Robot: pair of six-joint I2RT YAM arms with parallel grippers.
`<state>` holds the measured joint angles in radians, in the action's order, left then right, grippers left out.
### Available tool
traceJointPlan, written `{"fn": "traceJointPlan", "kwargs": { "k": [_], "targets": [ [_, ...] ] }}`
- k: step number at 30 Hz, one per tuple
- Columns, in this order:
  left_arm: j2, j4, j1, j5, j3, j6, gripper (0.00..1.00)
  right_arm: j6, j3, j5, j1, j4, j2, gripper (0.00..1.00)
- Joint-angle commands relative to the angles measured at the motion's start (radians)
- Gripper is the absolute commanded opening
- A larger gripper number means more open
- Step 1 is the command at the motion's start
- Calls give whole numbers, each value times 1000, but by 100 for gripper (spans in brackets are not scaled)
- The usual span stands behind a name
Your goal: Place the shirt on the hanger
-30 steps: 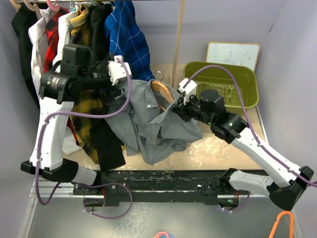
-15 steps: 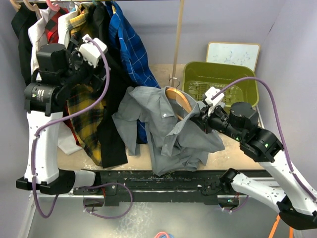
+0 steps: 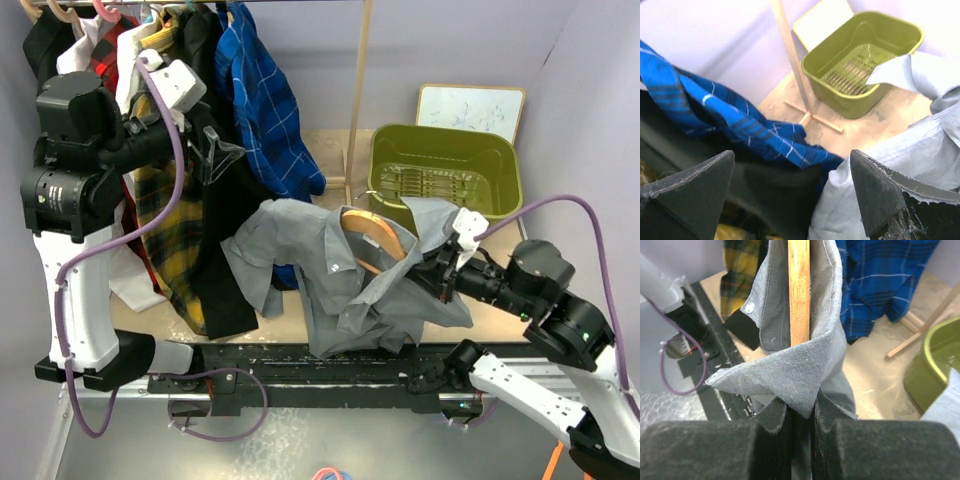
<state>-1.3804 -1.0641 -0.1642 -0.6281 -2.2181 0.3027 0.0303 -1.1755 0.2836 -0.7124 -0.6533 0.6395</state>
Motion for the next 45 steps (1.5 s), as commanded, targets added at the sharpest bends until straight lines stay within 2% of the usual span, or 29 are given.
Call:
{"fn": "traceJointPlan", "kwargs": {
  "k": [1, 6, 9, 13, 17, 19, 25, 29, 32, 37, 45],
  "targets": [
    [-51, 82, -33, -38, -64, -97, 99, 37, -33, -151, 2, 84, -24, 0],
    [-188, 133, -249, 327, -129, -33, 99, 73, -40, -383, 2, 114, 54, 0],
    [-240, 199, -327, 456, -95, -26, 99, 88, -53, -466, 2, 158, 84, 0],
    [-262, 334, -360, 554, 1, -34, 99, 78, -75, -537, 1, 242, 87, 0],
    [-260, 457, -355, 730, 141, -12, 99, 36, -132, -494, 2, 282, 135, 0],
    [-250, 491, -327, 773, 214, -13, 99, 12, -171, -488, 2, 288, 177, 0],
    [-186, 532, -127, 765, 439, -80, 99, -46, -293, -498, 2, 365, 358, 0],
    [-89, 574, -104, 775, 631, -49, 99, -69, -429, -608, 2, 394, 510, 0],
    [-42, 555, -93, 768, 702, -43, 99, -90, -502, -679, 3, 445, 599, 0],
    [34, 493, -89, 674, 731, -22, 99, -128, -635, -723, 3, 506, 734, 0],
    [56, 313, -88, 499, 655, -25, 99, -162, -773, -717, 3, 598, 850, 0]
  ]
}}
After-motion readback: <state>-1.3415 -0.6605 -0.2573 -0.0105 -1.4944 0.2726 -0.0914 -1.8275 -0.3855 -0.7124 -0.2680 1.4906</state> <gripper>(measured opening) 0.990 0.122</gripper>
